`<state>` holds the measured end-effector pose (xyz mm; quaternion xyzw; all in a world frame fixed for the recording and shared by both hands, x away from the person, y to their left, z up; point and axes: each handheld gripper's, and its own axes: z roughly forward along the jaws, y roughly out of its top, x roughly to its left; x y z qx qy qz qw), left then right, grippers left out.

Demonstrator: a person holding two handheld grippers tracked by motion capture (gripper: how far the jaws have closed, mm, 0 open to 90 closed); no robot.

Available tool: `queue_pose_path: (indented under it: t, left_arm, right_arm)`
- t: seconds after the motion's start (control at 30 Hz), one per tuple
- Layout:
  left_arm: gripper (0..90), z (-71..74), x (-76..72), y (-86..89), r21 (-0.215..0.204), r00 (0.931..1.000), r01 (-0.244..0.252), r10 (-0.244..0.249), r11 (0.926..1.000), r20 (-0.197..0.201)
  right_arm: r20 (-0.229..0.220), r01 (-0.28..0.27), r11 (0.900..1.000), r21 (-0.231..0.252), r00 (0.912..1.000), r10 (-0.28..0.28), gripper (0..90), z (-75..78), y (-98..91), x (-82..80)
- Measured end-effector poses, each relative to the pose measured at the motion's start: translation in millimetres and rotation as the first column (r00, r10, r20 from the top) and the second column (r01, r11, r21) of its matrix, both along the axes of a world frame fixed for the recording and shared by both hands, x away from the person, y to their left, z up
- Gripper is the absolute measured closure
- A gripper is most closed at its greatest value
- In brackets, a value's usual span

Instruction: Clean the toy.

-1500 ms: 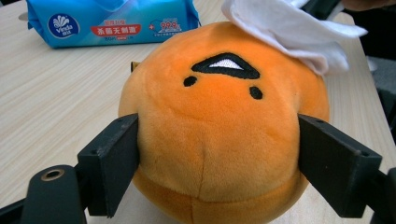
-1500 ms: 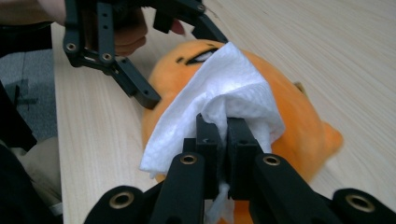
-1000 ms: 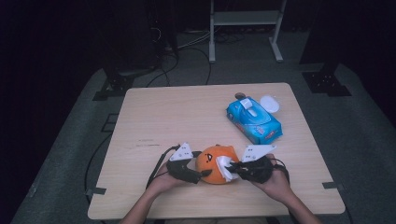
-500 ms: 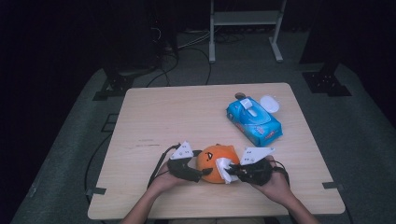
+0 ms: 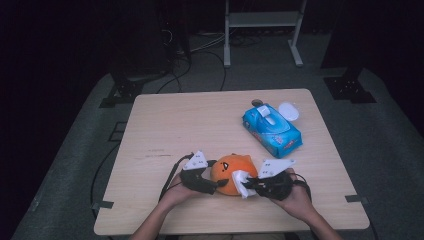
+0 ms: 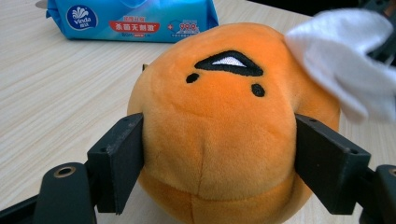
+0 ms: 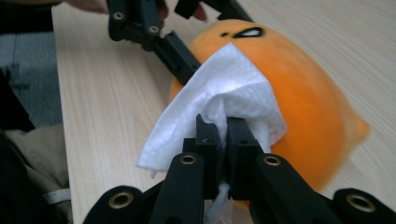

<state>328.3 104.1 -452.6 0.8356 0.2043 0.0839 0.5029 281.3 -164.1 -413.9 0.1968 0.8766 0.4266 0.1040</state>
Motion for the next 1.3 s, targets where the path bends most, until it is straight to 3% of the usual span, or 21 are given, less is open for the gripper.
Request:
queue_pose_path:
  t: [0.03,0.17,0.2,0.37,0.53,0.6,0.63,0.67,0.73,0.83,0.9,1.0,1.03,1.13,1.2,1.3]
  left_arm:
    - [21.6,-0.1,0.2,1.0,0.0,1.0,0.002,-0.002,1.0,-0.003]
    - [21.7,-1.5,2.1,4.4,-0.017,0.9998,0.003,-0.003,0.9999,-0.022]
    - [21.6,-1.7,2.8,5.1,-0.019,0.9997,0.004,-0.005,0.9998,-0.025]
    - [21.5,-2.2,4.2,6.0,-0.022,0.9996,0.01,-0.011,0.9997,-0.027]
    - [20.7,-2.0,4.3,4.8,-0.027,0.9996,0.009,-0.009,0.9996,-0.026]
    - [19.8,-0.1,2.7,-1.5,-0.049,0.9996,0.029,-0.029,0.9984,-0.006]
    - [19.2,0.9,1.2,-4.8,-0.041,0.9993,0.036,-0.036,0.9985,0.01]
    - [18.7,1.8,0.0,-6.9,-0.026,0.9988,0.041,-0.041,0.9988,0.027]
    - [17.1,1.9,-0.1,-5.6,-0.022,0.9989,0.042,-0.042,0.9989,0.022]
    - [8.5,2.2,0.2,-1.4,-0.034,0.9991,0.041,-0.041,0.9986,0.011]
    - [7.7,2.0,-0.4,-0.6,-0.028,0.9991,0.042,-0.042,0.9987,0.007]
    - [15.6,0.3,-1.6,-5.5,-0.017,0.9989,0.044,-0.044,0.9989,0.015]
    - [21.6,2.0,-3.4,-9.9,-0.01,0.9984,0.034,-0.034,0.9994,0.045]
    - [29.6,4.7,-4.8,-10.9,-0.004,0.9979,0.026,-0.026,0.9996,0.059]
    - [33.1,6.3,-5.3,-9.2,-0.005,0.9982,0.023,-0.023,0.9997,0.055]
    - [33.9,5.4,-0.7,-3.2,-0.04,0.9999,0.012,-0.012,0.9991,0.007]
  right_arm:
    - [0.008,-0.004,0.9999,-0.014,1.0,0.004,84.7,0.0,3.2,-0.7]
    - [-0.004,0.009,0.9999,0.006,1.0,-0.009,84.7,1.0,-3.9,2.9]
    - [-0.005,0.053,0.9985,0.01,0.9986,-0.053,84.7,-0.1,-17.4,8.0]
    - [-0.046,0.128,0.9912,0.034,0.9909,-0.126,84.6,-5.4,-41.2,18.5]
    - [-0.051,0.127,0.9913,0.035,0.9909,-0.125,84.6,-5.5,-40.3,18.7]
    - [-0.047,0.097,0.9939,0.051,0.9943,-0.095,84.6,-1.8,-29.6,15.9]
    - [-0.042,0.075,0.9958,0.052,0.9965,-0.073,84.6,-0.5,-23.5,14.7]
    - [-0.03,0.06,0.9974,0.039,0.9978,-0.059,84.5,0.6,-16.6,12.9]
    - [-0.007,0.048,0.9988,0.011,0.9988,-0.048,84.5,1.2,-8.4,11.2]
    - [-0.019,0.047,0.9986,0.024,0.9987,-0.047,84.5,-0.2,-11.0,13.7]
    - [-0.032,0.072,0.9968,0.036,0.997,-0.071,84.5,-1.5,-17.9,16.1]
    - [-0.03,0.078,0.9961,0.04,0.9966,-0.077,84.6,-0.5,-17.5,14.6]
    - [-0.018,0.065,0.9972,0.038,0.9978,-0.064,84.6,0.5,-10.4,10.5]
    - [-0.015,0.028,0.9983,0.051,0.9995,-0.028,84.6,2.0,-1.9,6.2]
    - [0.017,0.016,0.9996,0.022,0.9997,-0.016,84.5,5.1,3.6,2.2]
    - [0.021,0.046,0.9987,0.02,0.9987,-0.047,84.5,5.0,-7.5,6.5]
